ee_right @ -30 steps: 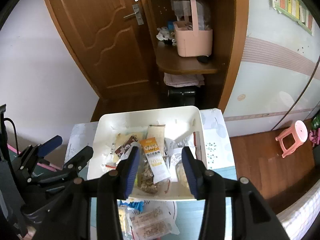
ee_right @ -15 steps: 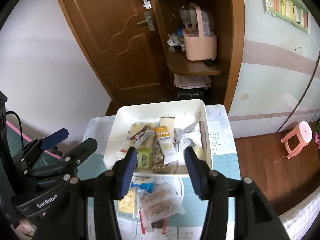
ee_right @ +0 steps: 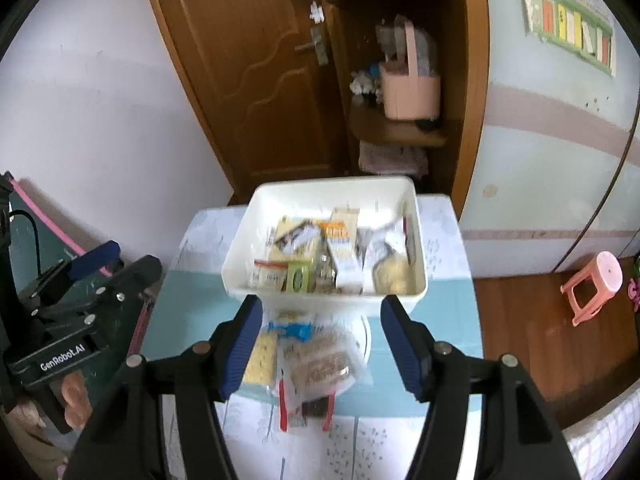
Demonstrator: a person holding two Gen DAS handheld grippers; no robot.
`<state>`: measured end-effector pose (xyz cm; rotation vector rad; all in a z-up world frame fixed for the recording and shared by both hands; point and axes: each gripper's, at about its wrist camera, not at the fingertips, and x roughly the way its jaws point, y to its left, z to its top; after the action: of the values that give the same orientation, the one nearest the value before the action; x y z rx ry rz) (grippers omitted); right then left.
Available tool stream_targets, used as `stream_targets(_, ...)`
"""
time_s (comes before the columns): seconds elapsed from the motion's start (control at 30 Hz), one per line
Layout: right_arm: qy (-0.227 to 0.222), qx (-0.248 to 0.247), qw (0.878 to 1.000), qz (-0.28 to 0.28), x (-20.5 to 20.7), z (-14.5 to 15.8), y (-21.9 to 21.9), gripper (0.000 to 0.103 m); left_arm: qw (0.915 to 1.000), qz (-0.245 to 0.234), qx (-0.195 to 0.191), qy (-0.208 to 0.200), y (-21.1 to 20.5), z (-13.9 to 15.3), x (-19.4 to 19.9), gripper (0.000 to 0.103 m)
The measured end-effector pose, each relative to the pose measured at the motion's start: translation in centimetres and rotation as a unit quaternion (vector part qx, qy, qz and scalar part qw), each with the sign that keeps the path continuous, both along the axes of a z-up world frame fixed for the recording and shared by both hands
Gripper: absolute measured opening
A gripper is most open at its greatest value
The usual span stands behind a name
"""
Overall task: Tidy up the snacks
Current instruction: 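Withdraw both grippers from the tray toward the last snacks, then grasp the yellow puffed-snack bag with the left gripper while the right grasps the printed clear bag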
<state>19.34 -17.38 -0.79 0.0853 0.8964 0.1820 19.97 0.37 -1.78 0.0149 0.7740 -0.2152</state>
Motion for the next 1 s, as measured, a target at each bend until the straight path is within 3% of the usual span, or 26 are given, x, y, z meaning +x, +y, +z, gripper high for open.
stream_targets(0.2,0.049,0.001,0.999,-0.008,-0.3,-5.0,0.4,0.062,0.9977,-0.002,0.028,0.062,0.7,-6.4,-0.5,0.083)
stream_targets(0.63,0.182,0.042,0.981,-0.047,2.6,-18.1,2.3,0.062,0.9773,-0.001,-0.005,0.212,0.7,-20.8,2.4,0.083)
stream_targets(0.87,0.215,0.088,0.967,-0.106,4.8,-21.8,2.0,0.067,0.9623,-0.012,-0.032,0.270,0.2,-25.1,4.3,0.083)
stream_targets(1.0,0.221,0.099,0.962,-0.124,5.4,-22.4,2.0,0.074,0.9641,-0.031,-0.023,0.263,-0.6,-25.6,4.3,0.084)
